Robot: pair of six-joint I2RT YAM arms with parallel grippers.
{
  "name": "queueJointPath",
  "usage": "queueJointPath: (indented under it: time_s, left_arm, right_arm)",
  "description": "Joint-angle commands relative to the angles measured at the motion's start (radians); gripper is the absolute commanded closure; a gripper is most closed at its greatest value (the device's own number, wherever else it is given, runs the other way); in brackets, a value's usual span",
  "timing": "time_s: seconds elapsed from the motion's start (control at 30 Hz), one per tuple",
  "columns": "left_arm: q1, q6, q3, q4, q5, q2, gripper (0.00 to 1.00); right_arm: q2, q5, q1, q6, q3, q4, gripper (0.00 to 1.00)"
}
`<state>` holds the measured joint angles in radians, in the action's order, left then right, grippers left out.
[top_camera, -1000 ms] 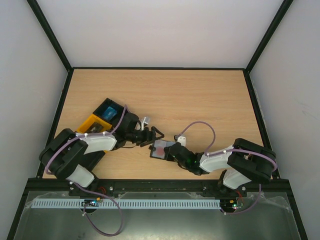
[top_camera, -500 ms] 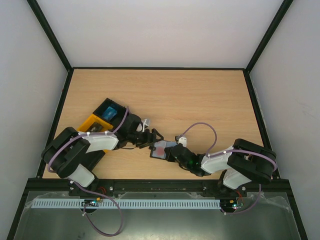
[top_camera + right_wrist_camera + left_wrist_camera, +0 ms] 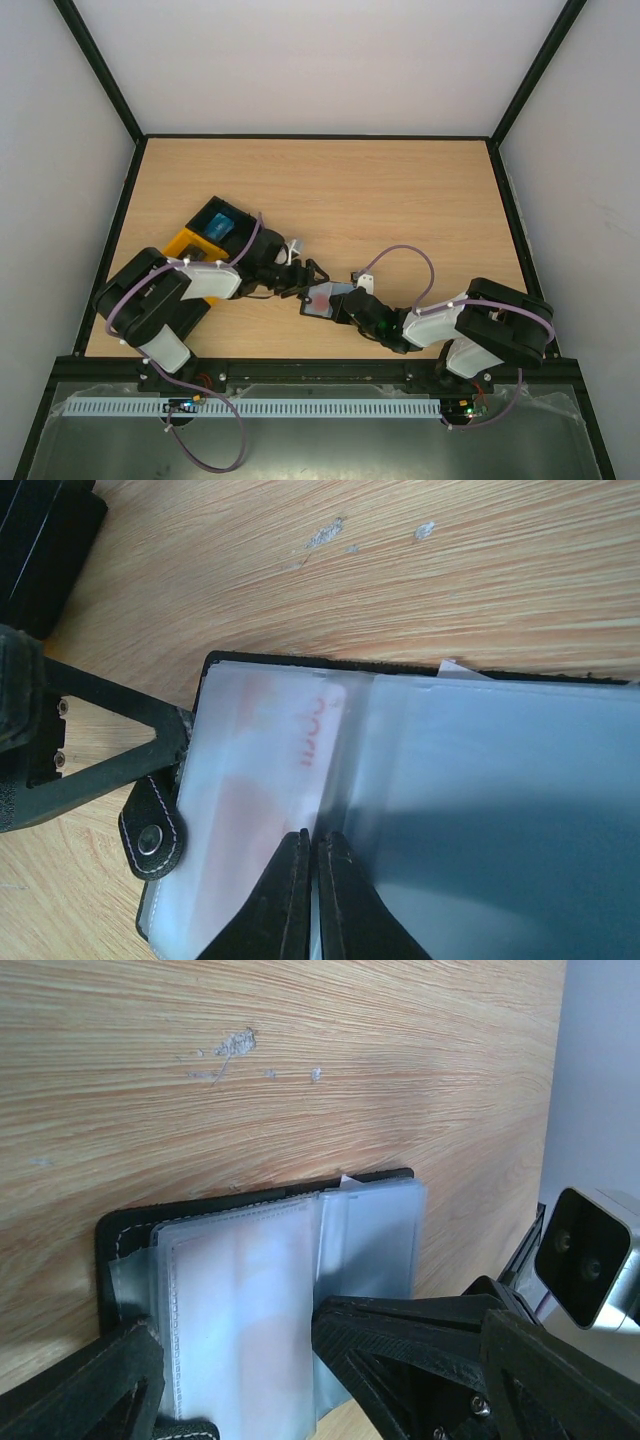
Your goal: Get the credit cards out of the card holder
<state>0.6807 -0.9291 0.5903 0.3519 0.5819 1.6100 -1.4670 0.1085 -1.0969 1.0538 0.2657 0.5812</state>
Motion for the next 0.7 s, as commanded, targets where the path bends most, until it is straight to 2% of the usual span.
queueJointPath:
  time_s: [0.0, 0.3, 0.67]
  left_arm:
    - [0.011, -0.014, 0.014, 0.029, 0.034, 0.013, 0.14]
    - [0.048, -0.111, -0.022, 0.119, 0.063, -0.032, 0.22]
    - [0.079, -0.147, -0.016, 0.122, 0.043, -0.071, 0.23]
  right_arm:
    - [-0.022, 0.008, 0.002, -0.012, -0.04, -0.127, 0.95]
    - [-0.02, 0.007, 0.003, -0.002, -0.043, -0.111, 0.95]
    - [0.03, 0.016, 0.002, 0.004, -0.068, -0.08, 0.96]
